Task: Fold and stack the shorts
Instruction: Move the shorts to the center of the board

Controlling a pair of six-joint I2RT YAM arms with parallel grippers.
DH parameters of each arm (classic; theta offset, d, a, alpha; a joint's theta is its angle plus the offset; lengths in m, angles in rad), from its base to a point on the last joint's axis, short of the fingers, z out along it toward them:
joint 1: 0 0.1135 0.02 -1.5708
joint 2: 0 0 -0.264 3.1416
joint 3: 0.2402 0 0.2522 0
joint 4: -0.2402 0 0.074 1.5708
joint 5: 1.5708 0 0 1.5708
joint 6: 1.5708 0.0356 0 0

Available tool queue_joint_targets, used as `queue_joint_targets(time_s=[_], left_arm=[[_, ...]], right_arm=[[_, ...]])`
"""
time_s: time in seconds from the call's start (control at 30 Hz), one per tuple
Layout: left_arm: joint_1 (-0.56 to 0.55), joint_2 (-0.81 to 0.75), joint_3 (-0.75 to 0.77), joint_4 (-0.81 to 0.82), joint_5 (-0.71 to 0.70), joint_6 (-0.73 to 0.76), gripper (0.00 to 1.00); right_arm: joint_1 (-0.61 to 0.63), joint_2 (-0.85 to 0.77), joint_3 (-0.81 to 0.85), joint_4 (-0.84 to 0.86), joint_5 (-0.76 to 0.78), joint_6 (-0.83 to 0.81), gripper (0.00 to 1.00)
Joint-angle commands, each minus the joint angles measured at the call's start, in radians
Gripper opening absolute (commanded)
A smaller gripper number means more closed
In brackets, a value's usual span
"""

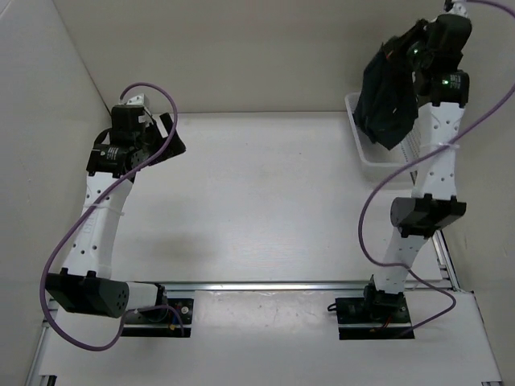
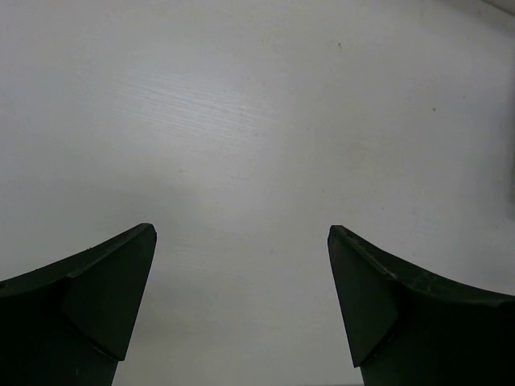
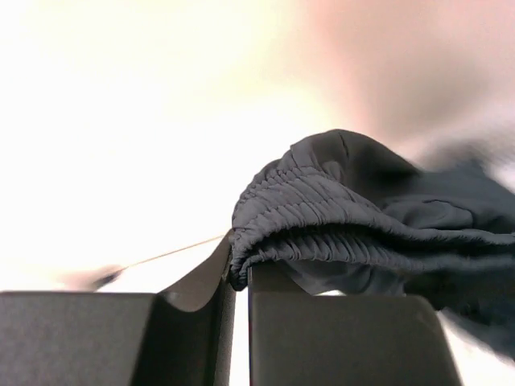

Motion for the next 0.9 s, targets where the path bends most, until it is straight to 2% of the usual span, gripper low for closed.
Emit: queue_joint_targets(time_s=[0.0,0.07,0.1,0.3,0.37,0.53,0.57,0.6,0.63,0.67,0.73,0.77,0.83,0.87], left_arm=[[0.005,-0.017,0.042,-0.117,0.047,-0.027,1.0],[0.005,-0.06,0.042,-0.126,0.047,-0.027,1.0],[0.005,-0.075,0.026,-0.127,0.038,-0.027,1.0],[0.016,-0.111,-0.004,-0.159,0.018,-0.061,1.0],[0.025,-0.111,-0.004,-0.174,0.018,-0.071,1.0],[0.034,-0.111,-0.004,-0.183,0.018,-0.082,1.0],[0.034,-0.111,-0.013,-0.174,0.03,-0.082,1.0],[0.034,-0.111,-0.014,-0.165,0.039,-0.091,1.0],[0.034,-0.111,-0.039,-0.154,0.074,-0.091,1.0],[0.034,-0.102,-0.05,-0.154,0.096,-0.079,1.0],[-0.039,-0.071,-0.06,-0.139,0.098,-0.07,1.0],[-0.08,-0.071,-0.076,-0.127,0.044,-0.07,1.0],[-0.201,-0.071,-0.131,-0.108,-0.007,-0.102,1.0],[-0.229,-0.071,-0.159,-0.098,-0.019,-0.113,1.0]], right_arm=[[0.048,-0.145,0.048,-0.05,-0.201,-0.054,0.01],[0.08,-0.217,0.034,-0.05,-0.31,-0.045,0.01],[0.133,-0.244,0.003,-0.05,-0.326,-0.072,0.01],[0.357,-0.428,-0.207,-0.072,-0.256,-0.132,0.01],[0.385,-0.474,-0.351,-0.072,-0.195,-0.148,0.01],[0.416,-0.535,-0.636,-0.069,-0.17,-0.16,0.01],[0.442,-0.535,-0.739,-0.059,-0.17,-0.173,0.03],[0.454,-0.535,-0.785,-0.059,-0.147,-0.183,0.17],[0.463,-0.522,-0.824,-0.073,-0.13,-0.196,0.43],[0.463,-0.508,-0.866,-0.097,-0.11,-0.197,0.79],[0.454,-0.497,-0.885,-0.176,0.035,-0.165,0.82],[0.438,-0.521,-0.937,-0.176,0.089,-0.134,0.89],[0.418,-0.616,-1.009,-0.147,0.161,-0.082,0.95],[0.399,-0.653,-1.085,-0.135,0.233,-0.068,0.95]])
